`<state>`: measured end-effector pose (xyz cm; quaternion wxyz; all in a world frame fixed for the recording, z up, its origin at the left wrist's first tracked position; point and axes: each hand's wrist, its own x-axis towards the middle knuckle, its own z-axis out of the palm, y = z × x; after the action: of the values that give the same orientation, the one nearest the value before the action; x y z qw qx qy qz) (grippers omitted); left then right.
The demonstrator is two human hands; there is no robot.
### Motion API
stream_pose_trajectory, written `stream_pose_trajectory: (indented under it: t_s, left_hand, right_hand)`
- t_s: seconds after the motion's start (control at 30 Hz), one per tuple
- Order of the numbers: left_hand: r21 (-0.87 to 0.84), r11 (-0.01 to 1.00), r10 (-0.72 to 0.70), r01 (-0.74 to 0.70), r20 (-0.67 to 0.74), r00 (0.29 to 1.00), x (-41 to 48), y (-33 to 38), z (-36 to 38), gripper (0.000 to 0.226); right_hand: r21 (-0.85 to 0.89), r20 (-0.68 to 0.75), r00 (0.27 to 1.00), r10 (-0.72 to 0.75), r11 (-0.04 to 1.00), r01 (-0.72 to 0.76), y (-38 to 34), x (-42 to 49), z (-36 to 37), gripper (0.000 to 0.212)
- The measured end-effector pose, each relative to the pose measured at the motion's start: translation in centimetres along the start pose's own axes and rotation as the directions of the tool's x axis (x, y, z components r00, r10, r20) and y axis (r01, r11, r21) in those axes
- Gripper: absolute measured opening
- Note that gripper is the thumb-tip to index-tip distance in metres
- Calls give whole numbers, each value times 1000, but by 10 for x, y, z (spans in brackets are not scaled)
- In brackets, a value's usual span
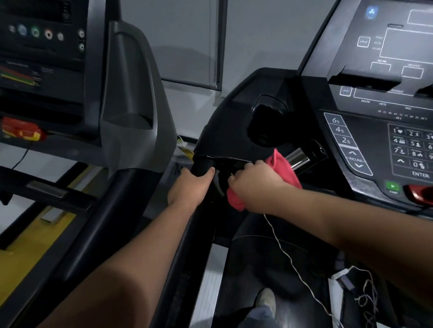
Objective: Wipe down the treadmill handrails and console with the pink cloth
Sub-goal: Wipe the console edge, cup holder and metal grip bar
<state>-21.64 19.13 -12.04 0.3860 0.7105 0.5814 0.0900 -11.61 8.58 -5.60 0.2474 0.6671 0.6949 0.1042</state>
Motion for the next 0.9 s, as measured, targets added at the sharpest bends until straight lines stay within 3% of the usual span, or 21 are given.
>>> stream_pose_trajectory:
  t_s: [0.13, 0.3, 0.33, 0.4, 0.47, 0.53, 0.6, 0.67, 0.7, 0.77, 0.9]
  left_hand:
    - [-5, 1000, 1, -1, 6, 1000, -1, 0, -1, 76]
    - [7, 1000, 0, 0, 5, 1000, 0, -2, -1, 81]
    - [6, 1000, -1, 1, 5, 1000, 1, -3, -1, 81]
    - [7, 1000, -2, 2, 11, 1000, 1, -3, 0, 83]
    - [11, 1000, -5, 5, 14, 1000, 1, -2, 1, 83]
    - [25, 1000, -12, 12, 3, 1000, 0, -1, 2, 82]
    - [43, 999, -19, 19, -8, 1000, -1, 1, 4, 81]
    - [55, 998, -21, 22, -15, 1000, -2, 2, 4, 79]
    - [62, 998, -24, 25, -16, 1000, -3, 2, 4, 79]
    - [73, 997, -27, 28, -15, 1000, -3, 3, 4, 79]
    - [81, 996, -27, 29, -24, 999, -2, 4, 6, 76]
  right_hand:
    - [27, -74, 997, -25, 999, 28, 24, -22, -4, 54]
    - [24, -334, 933, 135, 991, -135, 70, -43, -4, 55]
    - [95, -405, 888, 218, 976, -196, 71, -44, 0, 51]
    - [370, -541, 711, 450, 886, -279, 73, -46, 9, 40]
    - [730, -422, 519, 744, 618, -293, 70, -46, 11, 27]
    - [957, -154, 324, 933, 222, -184, 62, -44, 17, 16]
    - [992, 58, 149, 987, -73, 102, 48, -39, 24, 13]
    - [918, 229, 24, 973, -224, 327, 30, -33, 27, 28]
    - [880, 306, 11, 952, -287, 379, 18, -29, 28, 40]
    - [804, 435, 55, 899, -415, 426, -2, -23, 27, 64]
    - [737, 526, 79, 847, -500, 454, -27, -11, 30, 80]
